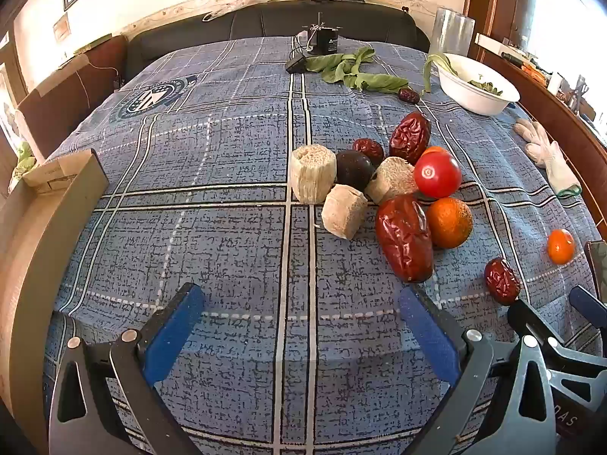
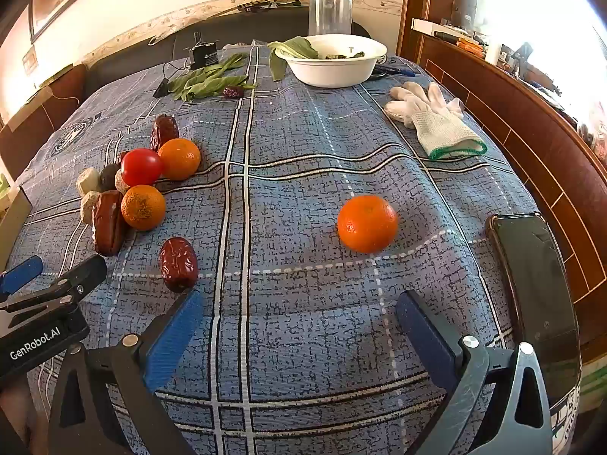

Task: Organize fruits

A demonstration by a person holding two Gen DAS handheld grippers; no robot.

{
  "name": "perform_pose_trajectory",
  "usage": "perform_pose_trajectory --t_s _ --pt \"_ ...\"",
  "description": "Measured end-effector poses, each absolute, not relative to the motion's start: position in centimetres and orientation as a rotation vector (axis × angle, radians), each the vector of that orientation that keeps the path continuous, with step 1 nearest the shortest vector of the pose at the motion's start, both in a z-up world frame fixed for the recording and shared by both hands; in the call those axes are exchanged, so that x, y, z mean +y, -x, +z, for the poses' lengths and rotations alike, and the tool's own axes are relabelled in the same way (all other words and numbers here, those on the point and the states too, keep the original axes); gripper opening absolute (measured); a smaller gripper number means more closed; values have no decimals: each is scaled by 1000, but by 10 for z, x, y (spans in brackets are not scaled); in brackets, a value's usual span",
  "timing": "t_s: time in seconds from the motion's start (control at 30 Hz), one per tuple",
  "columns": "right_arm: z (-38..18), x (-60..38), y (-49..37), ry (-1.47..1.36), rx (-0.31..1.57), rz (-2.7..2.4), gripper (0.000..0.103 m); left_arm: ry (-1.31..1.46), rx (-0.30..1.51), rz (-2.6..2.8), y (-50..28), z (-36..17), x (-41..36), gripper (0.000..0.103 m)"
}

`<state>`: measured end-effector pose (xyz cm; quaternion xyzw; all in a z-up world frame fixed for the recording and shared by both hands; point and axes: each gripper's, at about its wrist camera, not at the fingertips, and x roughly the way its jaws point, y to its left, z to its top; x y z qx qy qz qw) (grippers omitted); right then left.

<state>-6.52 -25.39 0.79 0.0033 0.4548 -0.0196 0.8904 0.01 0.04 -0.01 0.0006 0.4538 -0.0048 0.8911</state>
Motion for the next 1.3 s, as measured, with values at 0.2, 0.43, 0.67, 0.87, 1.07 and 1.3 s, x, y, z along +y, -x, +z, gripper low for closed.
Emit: perform_pose_trajectory --t_s 0.2,0.43,0.67,0.87,1.07,1.3 --pt "7 -253 64 -7 942 -41 103 -7 941 -7 0 0 0 103" --pt "6 -252 63 -6 942 -41 103 -7 941 -7 0 0 0 103" --pt "6 -252 62 -7 942 -41 103 -5 942 -6 0 0 0 103" --pt "6 -252 65 -17 974 -35 103 -24 995 -38 -1 2 1 103" --pt "10 -252 78 -38 1012 -69 103 -33 997 -55 3 1 1 103" --pt "9 -250 79 -41 993 -86 103 29 1009 -130 15 10 14 102"
